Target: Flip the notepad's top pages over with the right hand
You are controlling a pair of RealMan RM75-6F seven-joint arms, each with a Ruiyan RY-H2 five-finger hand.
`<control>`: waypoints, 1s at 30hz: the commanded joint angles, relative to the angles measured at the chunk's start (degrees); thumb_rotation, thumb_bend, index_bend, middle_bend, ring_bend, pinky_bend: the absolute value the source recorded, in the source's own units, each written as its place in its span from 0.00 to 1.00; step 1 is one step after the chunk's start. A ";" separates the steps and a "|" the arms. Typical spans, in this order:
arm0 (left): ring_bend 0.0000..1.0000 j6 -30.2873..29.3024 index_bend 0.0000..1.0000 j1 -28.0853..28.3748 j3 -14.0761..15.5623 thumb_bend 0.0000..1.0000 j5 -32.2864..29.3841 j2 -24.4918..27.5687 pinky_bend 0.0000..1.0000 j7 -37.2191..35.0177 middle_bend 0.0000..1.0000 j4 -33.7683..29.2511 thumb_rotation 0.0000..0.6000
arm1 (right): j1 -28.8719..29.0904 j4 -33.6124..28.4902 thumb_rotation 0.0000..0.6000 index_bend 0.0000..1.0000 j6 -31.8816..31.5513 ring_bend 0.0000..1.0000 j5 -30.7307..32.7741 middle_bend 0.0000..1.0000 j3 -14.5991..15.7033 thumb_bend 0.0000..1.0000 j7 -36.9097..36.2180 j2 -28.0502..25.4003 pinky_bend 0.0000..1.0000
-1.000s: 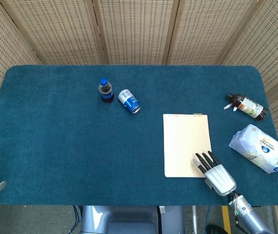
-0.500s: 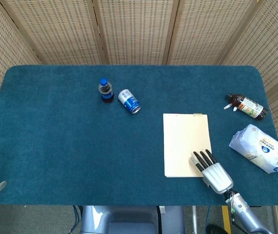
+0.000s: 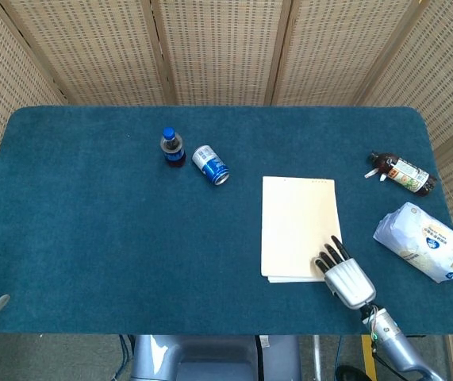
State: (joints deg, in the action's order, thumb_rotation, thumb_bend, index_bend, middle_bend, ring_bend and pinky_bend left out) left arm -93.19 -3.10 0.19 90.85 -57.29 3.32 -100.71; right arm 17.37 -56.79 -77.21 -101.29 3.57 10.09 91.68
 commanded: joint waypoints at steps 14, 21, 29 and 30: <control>0.00 0.46 0.00 0.23 -0.16 0.00 -0.45 -0.06 0.00 0.28 0.00 -0.08 1.00 | 6.32 4.51 1.00 0.27 -1.52 0.10 -0.29 0.10 -4.78 0.57 -0.58 4.21 0.01; 0.00 0.82 0.00 0.41 -0.34 0.00 -0.95 -0.04 0.00 0.53 0.00 -0.24 1.00 | 8.57 2.77 1.00 0.30 0.83 0.18 0.81 0.26 -5.95 0.57 1.94 3.93 0.06; 0.00 1.05 0.00 0.52 -0.38 0.00 -1.17 0.18 0.00 0.18 0.00 -0.34 1.00 | 8.88 3.95 1.00 0.61 0.20 0.52 0.27 0.62 -4.37 0.69 0.77 3.50 0.31; 0.00 1.03 0.00 0.52 -0.37 0.00 -1.13 0.22 0.00 0.11 0.00 -0.34 1.00 | 8.82 4.52 1.00 0.62 -0.36 0.53 -0.03 0.64 -4.07 0.70 0.24 3.50 0.33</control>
State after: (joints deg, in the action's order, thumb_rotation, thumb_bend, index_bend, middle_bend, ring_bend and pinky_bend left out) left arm -92.16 -2.58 -0.19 89.71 -57.08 3.43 -101.05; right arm 26.27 -52.85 -77.00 -100.99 -0.89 10.92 95.21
